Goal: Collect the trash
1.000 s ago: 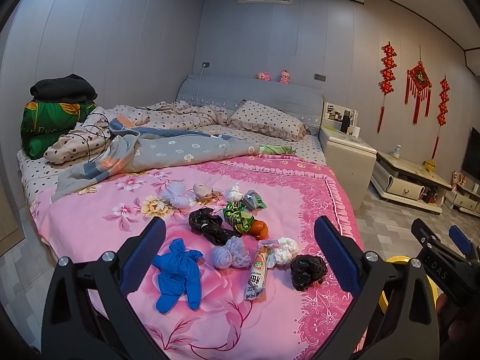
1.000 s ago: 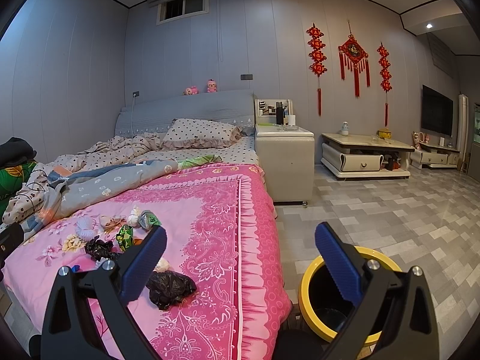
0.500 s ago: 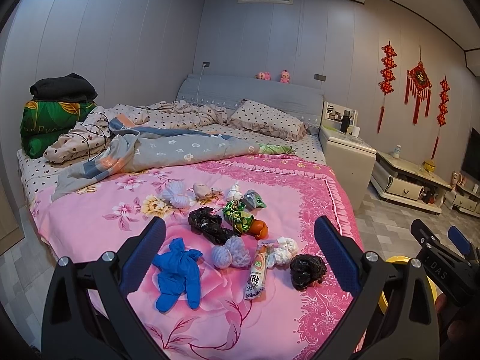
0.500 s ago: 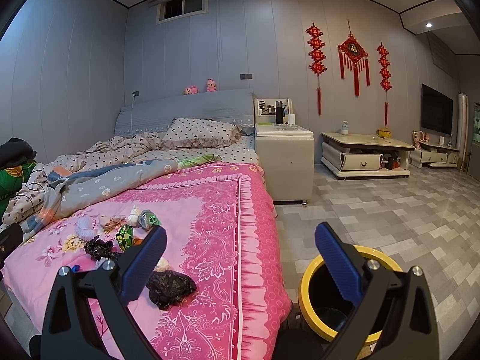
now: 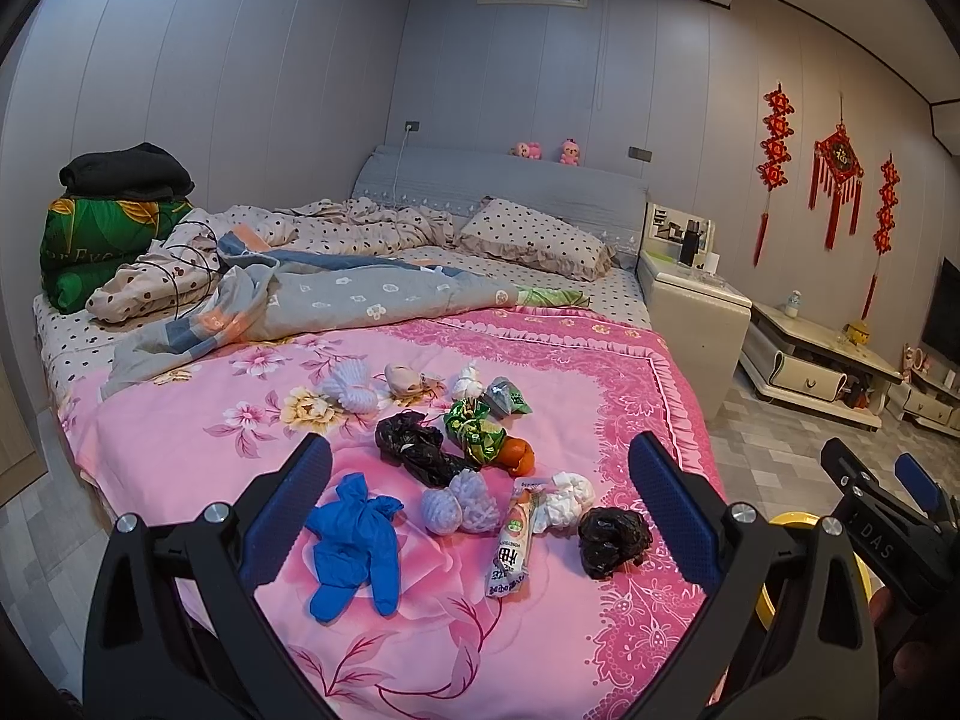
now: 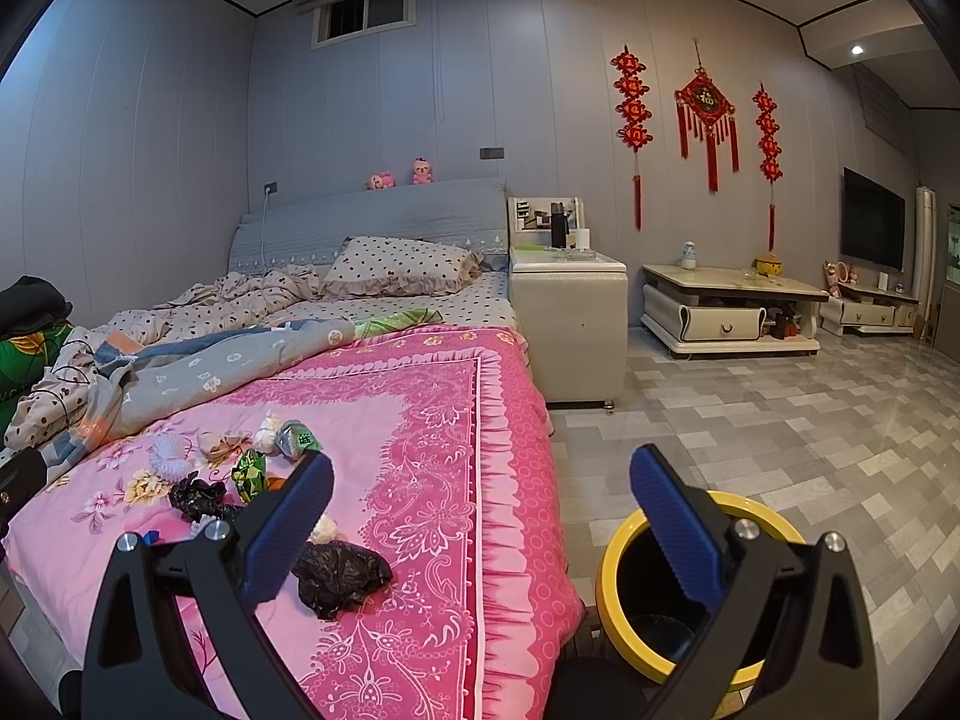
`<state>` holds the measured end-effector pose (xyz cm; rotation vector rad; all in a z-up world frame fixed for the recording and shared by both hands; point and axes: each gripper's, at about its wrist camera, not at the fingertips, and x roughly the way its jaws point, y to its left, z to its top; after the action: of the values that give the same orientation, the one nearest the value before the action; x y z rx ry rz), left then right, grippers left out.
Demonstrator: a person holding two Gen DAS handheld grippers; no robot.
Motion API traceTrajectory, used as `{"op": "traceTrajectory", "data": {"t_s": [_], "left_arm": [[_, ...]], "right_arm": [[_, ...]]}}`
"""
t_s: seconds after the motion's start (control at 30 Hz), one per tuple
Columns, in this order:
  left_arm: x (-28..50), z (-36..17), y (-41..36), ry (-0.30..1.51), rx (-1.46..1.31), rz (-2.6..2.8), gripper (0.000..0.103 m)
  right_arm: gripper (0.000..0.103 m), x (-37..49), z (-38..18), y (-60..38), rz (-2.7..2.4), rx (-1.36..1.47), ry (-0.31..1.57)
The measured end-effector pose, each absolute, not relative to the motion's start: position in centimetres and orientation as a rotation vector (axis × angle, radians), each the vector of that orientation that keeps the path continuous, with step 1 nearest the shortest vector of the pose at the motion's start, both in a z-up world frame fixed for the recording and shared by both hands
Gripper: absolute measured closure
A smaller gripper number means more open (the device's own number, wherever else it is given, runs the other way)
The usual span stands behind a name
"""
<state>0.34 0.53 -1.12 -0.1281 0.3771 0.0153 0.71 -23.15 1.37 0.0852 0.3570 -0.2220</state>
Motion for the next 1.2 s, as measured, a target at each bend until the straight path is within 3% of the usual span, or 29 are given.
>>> {"op": "traceTrajectory", "data": {"t_s": [1.2], "left_arm": [[0.27,-1.39,0.57,0.388,-0.140,0.029,0.008]], "right_arm": [[0.007,1.03,1.63,-23.49,-0.219,0.097,0.371]]}}
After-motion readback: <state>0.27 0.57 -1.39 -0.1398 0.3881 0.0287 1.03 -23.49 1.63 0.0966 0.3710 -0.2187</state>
